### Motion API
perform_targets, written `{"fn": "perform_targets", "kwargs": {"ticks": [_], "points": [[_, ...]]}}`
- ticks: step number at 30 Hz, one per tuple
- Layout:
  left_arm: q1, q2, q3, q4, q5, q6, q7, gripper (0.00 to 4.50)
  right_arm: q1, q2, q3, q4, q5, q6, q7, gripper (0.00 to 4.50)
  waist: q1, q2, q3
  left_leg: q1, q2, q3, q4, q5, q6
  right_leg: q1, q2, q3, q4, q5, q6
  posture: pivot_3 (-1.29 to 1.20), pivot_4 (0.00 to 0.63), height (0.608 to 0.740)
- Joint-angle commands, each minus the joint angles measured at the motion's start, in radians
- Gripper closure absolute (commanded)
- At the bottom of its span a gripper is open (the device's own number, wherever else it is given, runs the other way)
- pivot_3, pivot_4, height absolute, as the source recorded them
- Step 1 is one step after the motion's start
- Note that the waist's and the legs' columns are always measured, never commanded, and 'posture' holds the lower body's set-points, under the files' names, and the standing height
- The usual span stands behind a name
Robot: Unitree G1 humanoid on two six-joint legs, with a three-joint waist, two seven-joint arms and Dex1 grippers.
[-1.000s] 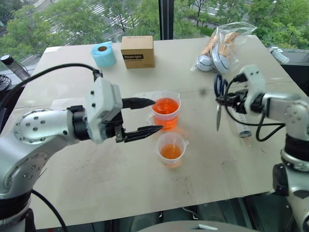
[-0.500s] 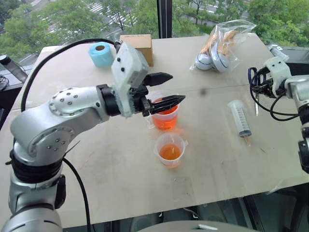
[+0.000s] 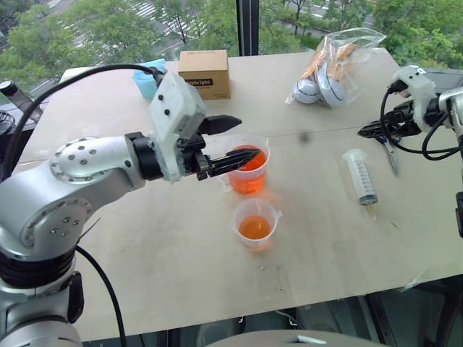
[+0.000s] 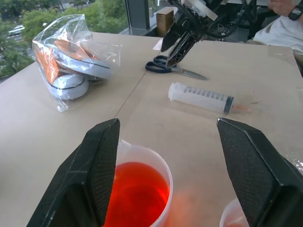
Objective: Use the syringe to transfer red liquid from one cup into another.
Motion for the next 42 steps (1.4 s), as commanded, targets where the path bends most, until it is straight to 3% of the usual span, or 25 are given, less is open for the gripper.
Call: {"fn": "perform_targets", "kwargs": {"ticks": [1, 9, 17, 22, 25, 27, 28, 29, 35, 42], "points": [[0.02, 0.03, 0.023, -0.018, 0.012, -0.027, -0.064, 1.19, 0.046, -0.04, 0.05, -0.188, 0.026, 0.237, 0.032, 0.04, 0.011, 0.0, 0.0, 0.0, 0.0, 0.0, 0.0, 0.0, 0.0, 0.0, 0.0, 0.0, 0.0, 0.0, 0.0, 0.0, 0.15, 0.74], [0.06, 0.015, 0.027, -0.036, 0.046, -0.056, -0.089, 1.19, 0.118, -0.051, 0.148, -0.296, 0.031, 0.379, -0.029, 0.04, 0.01, 0.0, 0.0, 0.0, -0.001, -0.001, 0.0, 0.0, 0.0, 0.0, 0.0, -0.001, 0.0, 0.0, 0.0, 0.0, 0.15, 0.74], [0.098, -0.008, 0.033, -0.079, 0.033, -0.073, -0.089, 1.19, -0.003, 0.122, 0.118, -0.052, 0.031, 0.472, -0.204, 0.04, -0.001, 0.0, 0.0, 0.0, -0.001, 0.001, 0.0, 0.0, 0.0, -0.001, 0.003, 0.001, 0.002, 0.0, 0.0, 0.0, 0.15, 0.74], [0.098, -0.004, 0.021, -0.086, 0.057, -0.077, -0.084, 1.19, -0.066, 0.203, 0.1, 0.127, 0.025, 0.398, -0.271, 0.04, 0.008, 0.0, 0.0, 0.0, -0.001, 0.0, 0.0, 0.0, 0.0, -0.001, 0.004, 0.0, 0.001, 0.0, 0.0, 0.0, 0.15, 0.74], [0.097, -0.001, 0.024, -0.095, 0.062, -0.074, -0.076, 1.19, -0.081, 0.232, 0.105, 0.197, 0.007, 0.345, -0.297, 0.94, 0.006, 0.0, 0.0, 0.0, -0.001, 0.001, 0.0, 0.0, 0.0, -0.001, 0.004, 0.0, 0.001, 0.0, 0.0, 0.0, 0.15, 0.74], [0.096, 0.0, 0.025, -0.097, 0.064, -0.071, -0.07, 1.19, -0.087, 0.237, 0.113, 0.205, 0.009, 0.344, -0.282, 1.84, 0.004, -0.001, 0.0, 0.0, -0.001, 0.0, 0.0, 0.0, 0.0, -0.001, 0.004, 0.0, 0.001, 0.0, 0.0, 0.0, 0.15, 0.74], [0.096, 0.0, 0.026, -0.098, 0.065, -0.071, -0.068, 1.19, -0.091, 0.237, 0.111, 0.205, 0.013, 0.348, -0.275, 2.55, 0.004, -0.001, 0.0, 0.0, -0.001, 0.001, 0.0, 0.0, 0.0, -0.001, 0.004, 0.0, 0.001, 0.0, 0.0, 0.0, 0.15, 0.74], [0.094, 0.001, 0.027, -0.098, 0.066, -0.069, -0.065, 1.19, -0.096, 0.235, 0.105, 0.199, 0.019, 0.35, -0.268, 2.73, 0.004, -0.001, 0.0, 0.0, -0.001, 0.001, 0.0, 0.0, 0.0, -0.001, 0.004, 0.0, 0.001, 0.0, 0.0, 0.0, 0.15, 0.74], [0.102, 0.017, 0.083, -0.073, 0.06, -0.064, -0.04, 1.19, -0.166, 0.205, -0.045, 0.054, 0.121, 0.301, -0.228, 2.89, -0.003, 0.0, 0.0, 0.0, -0.001, 0.001, 0.0, 0.0, 0.0, -0.002, 0.003, 0.0, 0.002, 0.0, 0.0, 0.0, 0.15, 0.74], [0.026, 0.049, 0.156, 0.047, 0.073, -0.076, -0.049, 1.19, -0.128, 0.231, -0.376, -0.415, 0.356, 0.26, -0.26, 2.89, 0.008, 0.0, 0.0, -0.001, -0.001, 0.001, -0.001, 0.0, 0.0, -0.003, 0.003, -0.001, 0.002, 0.0, 0.0, 0.0, 0.15, 0.74]]}}
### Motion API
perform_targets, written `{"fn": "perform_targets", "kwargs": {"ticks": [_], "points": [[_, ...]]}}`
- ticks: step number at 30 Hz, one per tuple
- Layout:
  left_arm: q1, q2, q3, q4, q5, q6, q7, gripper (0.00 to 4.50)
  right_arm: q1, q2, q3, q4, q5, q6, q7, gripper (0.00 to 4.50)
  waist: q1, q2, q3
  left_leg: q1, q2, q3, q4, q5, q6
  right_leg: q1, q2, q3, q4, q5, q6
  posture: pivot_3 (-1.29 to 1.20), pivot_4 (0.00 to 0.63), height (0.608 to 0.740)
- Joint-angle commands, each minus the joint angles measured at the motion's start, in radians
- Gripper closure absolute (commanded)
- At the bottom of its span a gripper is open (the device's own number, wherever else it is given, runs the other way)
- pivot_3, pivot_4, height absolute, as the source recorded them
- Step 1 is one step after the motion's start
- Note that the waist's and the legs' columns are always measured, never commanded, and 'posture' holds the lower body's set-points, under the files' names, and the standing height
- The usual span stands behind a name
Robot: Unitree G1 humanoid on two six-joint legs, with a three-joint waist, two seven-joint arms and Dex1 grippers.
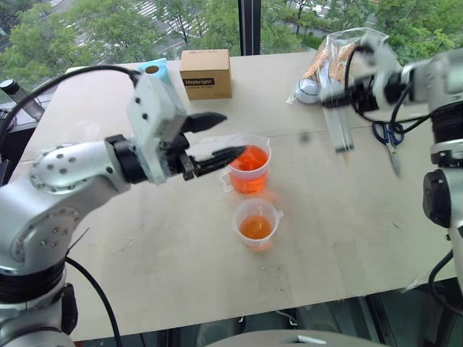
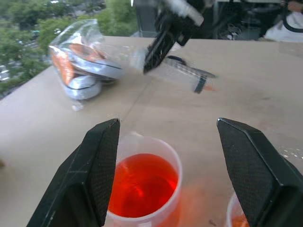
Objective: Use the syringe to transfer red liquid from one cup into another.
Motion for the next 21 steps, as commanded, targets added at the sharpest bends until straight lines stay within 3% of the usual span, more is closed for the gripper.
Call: {"fn": "perform_targets", "kwargs": {"ticks": [1, 4, 12, 16, 21], "points": [[-0.078, 0.038, 0.055, 0.084, 0.026, -0.032, -0.021, 1.19, 0.041, 0.054, -0.198, -0.298, 0.138, -0.055, -0.055, 2.89, 0.003, 0.0, 0.0, 0.0, 0.0, 0.0, 0.0, 0.0, 0.0, 0.0, 0.0, 0.0, 0.0, 0.0, 0.0, 0.0, 0.15, 0.74], [-0.172, 0.064, 0.013, 0.204, 0.105, -0.08, -0.072, 1.19, 0.125, 0.174, -0.307, -0.51, 0.227, -0.165, -0.134, 2.89, 0.002, -0.003, -0.002, 0.0, 0.0, -0.001, 0.001, 0.0, 0.0, 0.001, 0.002, -0.002, 0.001, 0.0, 0.0, 0.0, 0.15, 0.74], [-0.434, 0.037, -0.07, 0.461, 0.225, -0.18, -0.199, 1.19, 0.396, 0.448, -0.321, -0.813, 0.413, -0.355, -0.242, 2.89, -0.002, -0.004, -0.002, 0.0, -0.002, -0.001, 0.003, 0.0, 0.0, -0.001, 0.002, -0.003, 0.012, 0.0, 0.0, 0.0, 0.15, 0.74], [-0.544, -0.022, -0.096, 0.545, 0.234, -0.208, -0.264, 1.19, 0.509, 0.468, -0.168, -0.808, 0.334, -0.57, -0.154, 2.89, -0.004, -0.003, -0.002, 0.001, -0.002, -0.001, 0.005, 0.0, 0.0, -0.001, 0.003, -0.003, 0.013, 0.0, 0.0, 0.0, 0.15, 0.74], [-0.558, -0.054, -0.124, 0.531, 0.231, -0.191, -0.343, 1.19, 0.556, 0.47, -0.062, -0.729, 0.28, -0.69, -0.137, 2.89, -0.026, -0.004, -0.002, 0.001, -0.001, 0.0, 0.006, 0.0, 0.0, -0.001, 0.003, -0.002, 0.014, 0.0, 0.0, 0.0, 0.15, 0.74]]}}
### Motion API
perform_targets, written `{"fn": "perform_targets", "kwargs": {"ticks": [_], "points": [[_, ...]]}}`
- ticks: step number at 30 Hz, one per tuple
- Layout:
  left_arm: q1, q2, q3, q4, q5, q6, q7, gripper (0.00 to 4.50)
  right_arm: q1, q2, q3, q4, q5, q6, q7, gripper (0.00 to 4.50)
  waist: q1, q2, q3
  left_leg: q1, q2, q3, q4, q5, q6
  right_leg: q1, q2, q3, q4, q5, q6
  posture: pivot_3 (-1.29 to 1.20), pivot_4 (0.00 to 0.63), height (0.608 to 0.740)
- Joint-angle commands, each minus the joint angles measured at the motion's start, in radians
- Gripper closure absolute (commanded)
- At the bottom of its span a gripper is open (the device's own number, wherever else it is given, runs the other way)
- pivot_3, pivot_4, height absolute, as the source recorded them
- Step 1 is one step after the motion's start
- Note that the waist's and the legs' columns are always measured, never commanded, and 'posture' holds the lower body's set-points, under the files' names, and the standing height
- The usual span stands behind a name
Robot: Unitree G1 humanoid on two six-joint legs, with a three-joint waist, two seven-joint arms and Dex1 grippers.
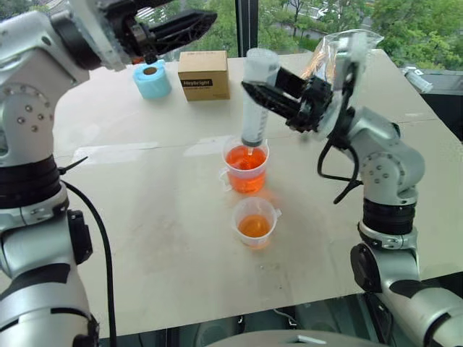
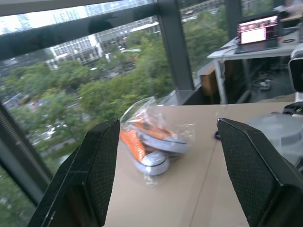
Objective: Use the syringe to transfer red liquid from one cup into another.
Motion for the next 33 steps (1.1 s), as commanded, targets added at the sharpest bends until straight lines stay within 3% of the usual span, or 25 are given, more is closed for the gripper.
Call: {"fn": "perform_targets", "kwargs": {"ticks": [1, 7, 17, 33], "points": [[-0.004, -0.001, -0.013, -0.037, -0.001, 0.004, -0.049, 1.19, 0.017, -0.008, 0.055, 0.041, -0.042, -0.106, 0.02, 2.89, -0.004, 0.0, 0.0, 0.0, 0.0, 0.0, 0.0, 0.0, 0.0, 0.0, 0.0, 0.0, 0.0, 0.0, 0.0, 0.0, 0.15, 0.74], [0.058, 0.007, -0.043, -0.083, 0.008, 0.033, -0.099, 1.19, 0.017, -0.027, 0.119, 0.139, -0.11, -0.238, 0.047, 2.89, -0.008, 0.0, 0.0, 0.0, 0.001, 0.0, 0.001, 0.0, 0.0, 0.0, 0.0, 0.001, 0.0, 0.0, 0.0, 0.0, 0.15, 0.74], [0.106, -0.003, -0.087, -0.115, 0.046, 0.038, -0.145, 1.19, -0.007, -0.033, 0.141, 0.195, -0.123, -0.295, 0.055, 2.89, -0.005, 0.0, 0.0, 0.0, 0.001, 0.0, 0.001, 0.0, 0.0, 0.0, 0.0, 0.001, 0.0, 0.0, 0.0, 0.0, 0.15, 0.74], [0.038, -0.044, -0.163, 0.029, 0.094, 0.055, -0.313, 1.19, -0.007, -0.04, 0.169, 0.204, -0.153, -0.321, 0.062, 2.89, -0.005, 0.0, 0.0, 0.0, 0.001, 0.0, 0.002, 0.0, 0.0, 0.0, 0.0, 0.001, 0.0, 0.0, 0.0, 0.0, 0.15, 0.74]]}}
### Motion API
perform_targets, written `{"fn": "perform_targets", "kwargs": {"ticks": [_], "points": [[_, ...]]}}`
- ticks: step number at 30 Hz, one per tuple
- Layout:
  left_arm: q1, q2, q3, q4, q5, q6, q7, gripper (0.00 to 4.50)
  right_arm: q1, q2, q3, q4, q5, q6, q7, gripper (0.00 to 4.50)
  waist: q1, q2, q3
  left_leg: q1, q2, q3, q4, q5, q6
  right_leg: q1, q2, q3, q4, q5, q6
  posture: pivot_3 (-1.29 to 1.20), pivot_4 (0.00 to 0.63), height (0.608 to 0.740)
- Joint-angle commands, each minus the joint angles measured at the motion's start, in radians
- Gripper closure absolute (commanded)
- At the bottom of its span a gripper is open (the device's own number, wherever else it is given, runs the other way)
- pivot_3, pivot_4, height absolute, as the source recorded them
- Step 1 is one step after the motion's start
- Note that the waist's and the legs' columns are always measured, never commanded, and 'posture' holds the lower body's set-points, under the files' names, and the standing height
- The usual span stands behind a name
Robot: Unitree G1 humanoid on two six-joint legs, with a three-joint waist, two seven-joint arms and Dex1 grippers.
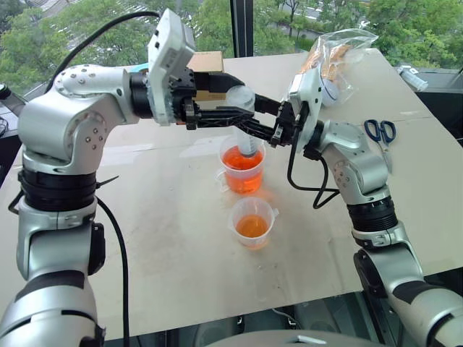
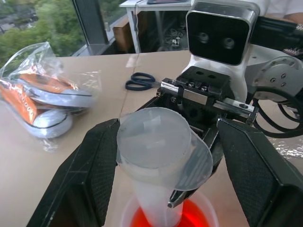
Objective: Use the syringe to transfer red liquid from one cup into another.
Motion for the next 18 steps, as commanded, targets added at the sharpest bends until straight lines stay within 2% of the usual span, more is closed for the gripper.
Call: {"fn": "perform_targets", "kwargs": {"ticks": [1, 13, 18], "points": [[-0.037, 0.006, 0.0, 0.021, 0.02, -0.012, -0.036, 1.19, -0.019, 0.0, -0.001, -0.029, 0.005, -0.031, 0.001, 2.89, 0.0, 0.0, 0.0, 0.0, 0.0, 0.0, 0.0, 0.0, 0.0, 0.0, 0.0, 0.0, 0.0, 0.0, 0.0, 0.0, 0.15, 0.74], [-0.054, -0.014, -0.009, 0.075, 0.099, -0.057, -0.068, 1.19, -0.01, 0.0, 0.005, -0.04, 0.001, -0.028, 0.007, 2.89, 0.001, 0.0, 0.0, 0.0, 0.0, 0.0, 0.0, 0.0, 0.0, 0.0, 0.0, 0.0, 0.0, 0.0, 0.0, 0.0, 0.15, 0.74], [-0.056, -0.03, 0.015, 0.073, 0.085, -0.053, -0.068, 1.19, -0.01, 0.002, 0.01, -0.04, 0.002, -0.027, 0.01, 2.89, 0.0, 0.0, 0.0, 0.0, 0.0, 0.0, 0.0, 0.0, 0.0, 0.0, 0.0, 0.0, 0.0, 0.0, 0.0, 0.0, 0.15, 0.74]]}}
